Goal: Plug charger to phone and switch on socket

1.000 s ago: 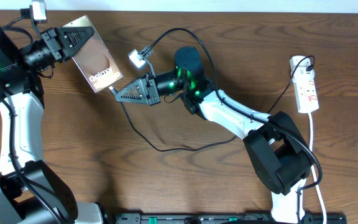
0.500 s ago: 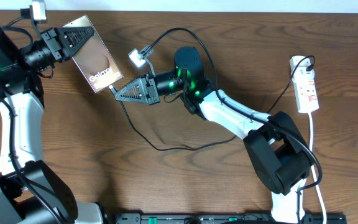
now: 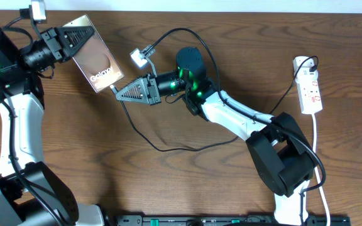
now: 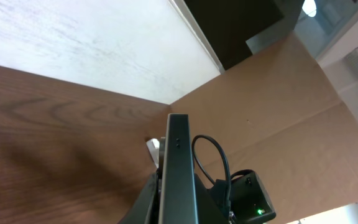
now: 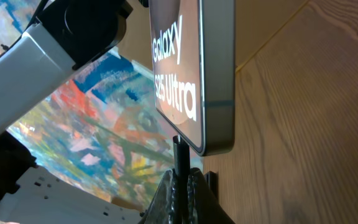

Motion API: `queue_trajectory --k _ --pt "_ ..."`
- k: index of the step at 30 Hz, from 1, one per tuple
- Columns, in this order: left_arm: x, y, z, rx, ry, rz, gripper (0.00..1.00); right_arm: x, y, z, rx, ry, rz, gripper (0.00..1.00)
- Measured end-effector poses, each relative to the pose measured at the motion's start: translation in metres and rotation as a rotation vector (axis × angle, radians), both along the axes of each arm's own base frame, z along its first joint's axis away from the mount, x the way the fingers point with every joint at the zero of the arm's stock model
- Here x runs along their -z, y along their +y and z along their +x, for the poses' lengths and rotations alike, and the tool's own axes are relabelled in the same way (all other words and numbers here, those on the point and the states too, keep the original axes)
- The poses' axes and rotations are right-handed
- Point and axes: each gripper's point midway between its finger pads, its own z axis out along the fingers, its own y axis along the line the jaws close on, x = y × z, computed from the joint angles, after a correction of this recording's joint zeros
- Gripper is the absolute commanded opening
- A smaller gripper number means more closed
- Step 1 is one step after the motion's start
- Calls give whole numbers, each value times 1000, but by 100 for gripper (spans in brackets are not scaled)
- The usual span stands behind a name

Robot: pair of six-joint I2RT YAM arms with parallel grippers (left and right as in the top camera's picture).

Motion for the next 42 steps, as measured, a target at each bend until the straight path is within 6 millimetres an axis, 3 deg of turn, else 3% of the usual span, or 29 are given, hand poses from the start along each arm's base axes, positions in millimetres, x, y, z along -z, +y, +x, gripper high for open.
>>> queue_trajectory --k 42 --pt "0 3 3 -21 3 0 7 -4 0 2 14 24 8 1"
